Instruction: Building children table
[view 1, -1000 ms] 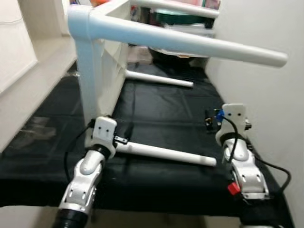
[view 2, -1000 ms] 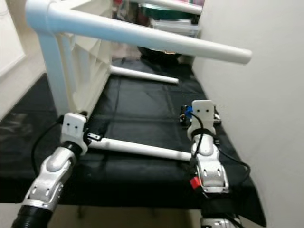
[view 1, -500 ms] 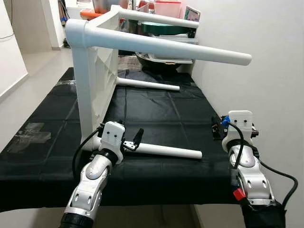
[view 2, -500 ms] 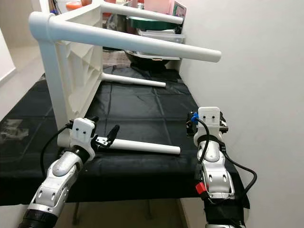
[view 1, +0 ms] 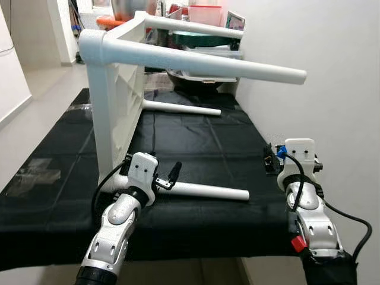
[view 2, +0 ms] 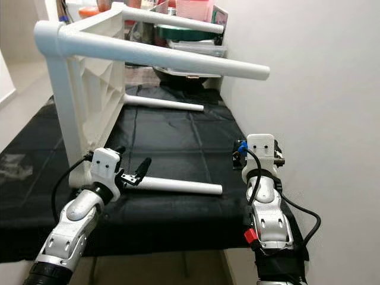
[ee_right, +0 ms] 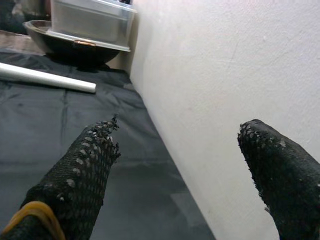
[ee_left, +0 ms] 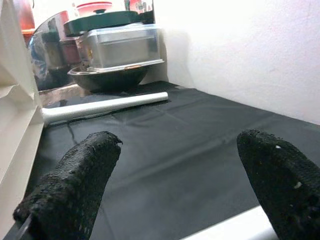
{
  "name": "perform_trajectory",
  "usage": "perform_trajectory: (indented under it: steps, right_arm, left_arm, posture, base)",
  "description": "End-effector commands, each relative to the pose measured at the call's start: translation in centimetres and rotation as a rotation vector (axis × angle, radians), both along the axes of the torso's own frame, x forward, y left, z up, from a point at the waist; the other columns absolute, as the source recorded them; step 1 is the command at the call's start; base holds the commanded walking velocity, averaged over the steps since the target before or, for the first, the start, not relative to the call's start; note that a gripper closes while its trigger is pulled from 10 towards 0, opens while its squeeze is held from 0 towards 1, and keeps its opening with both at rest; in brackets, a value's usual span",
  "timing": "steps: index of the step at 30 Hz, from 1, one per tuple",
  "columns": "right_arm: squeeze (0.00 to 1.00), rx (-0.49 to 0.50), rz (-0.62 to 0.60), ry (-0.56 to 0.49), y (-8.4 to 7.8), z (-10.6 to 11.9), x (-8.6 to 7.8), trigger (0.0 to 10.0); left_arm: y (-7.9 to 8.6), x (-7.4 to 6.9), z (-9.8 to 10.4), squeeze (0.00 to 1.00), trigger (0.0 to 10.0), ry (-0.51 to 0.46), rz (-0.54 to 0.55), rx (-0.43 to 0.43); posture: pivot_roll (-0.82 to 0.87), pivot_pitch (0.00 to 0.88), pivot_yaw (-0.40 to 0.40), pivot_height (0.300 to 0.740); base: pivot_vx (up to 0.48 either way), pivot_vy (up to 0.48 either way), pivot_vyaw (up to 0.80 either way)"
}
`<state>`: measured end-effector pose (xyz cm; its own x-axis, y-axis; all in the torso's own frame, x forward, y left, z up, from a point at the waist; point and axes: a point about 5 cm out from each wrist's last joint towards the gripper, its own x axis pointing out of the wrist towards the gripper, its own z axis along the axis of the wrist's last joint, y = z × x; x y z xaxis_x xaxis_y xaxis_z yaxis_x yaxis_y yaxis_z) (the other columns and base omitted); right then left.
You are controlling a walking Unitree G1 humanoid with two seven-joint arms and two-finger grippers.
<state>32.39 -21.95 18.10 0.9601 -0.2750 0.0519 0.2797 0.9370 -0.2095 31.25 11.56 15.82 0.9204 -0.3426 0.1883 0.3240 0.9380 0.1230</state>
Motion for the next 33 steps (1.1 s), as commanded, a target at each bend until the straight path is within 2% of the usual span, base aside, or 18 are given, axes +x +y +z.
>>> perform_trajectory:
  steps: [1,13,24,33]
  right_arm:
    - [0.00,-0.007,-0.018,0.015,-0.40,-0.31,-0.07,10.0]
    - [0.00,-0.004,-0.015,0.018,-0.23,-0.49,-0.06,10.0]
    - [0.00,-0.004,-0.024,0.021,-0.44,-0.53,-0.19,10.0]
    - [0.00,-0.003,-0.025,0.022,-0.44,-0.55,-0.23,10.0]
  left_arm:
    - [-0.27,-0.02,-0.49,0.00,10.0,0.020,-0.007,0.015]
    - [-0.28,-0.07,-0.60,0.00,10.0,0.021,-0.011,0.015]
    - [-0.45,-0.05,-0.50,0.00,10.0,0.014,-0.021,0.009]
    - [-0.46,-0.16,-0.72,0.00,10.0,0.021,-0.023,0.005]
  posture:
    - [0.10,0.000,-0.101,0.740]
    - [0.10,0.000,-0.101,0.740]
    - [0.10,0.000,-0.099,0.740]
    - [0.10,0.000,-0.098,0.740]
  base:
    - [0.000,0.000,0.00]
    - [0.000,0.000,0.00]
    - [0.432,0.000,0.00]
    - [0.053,0.000,0.00]
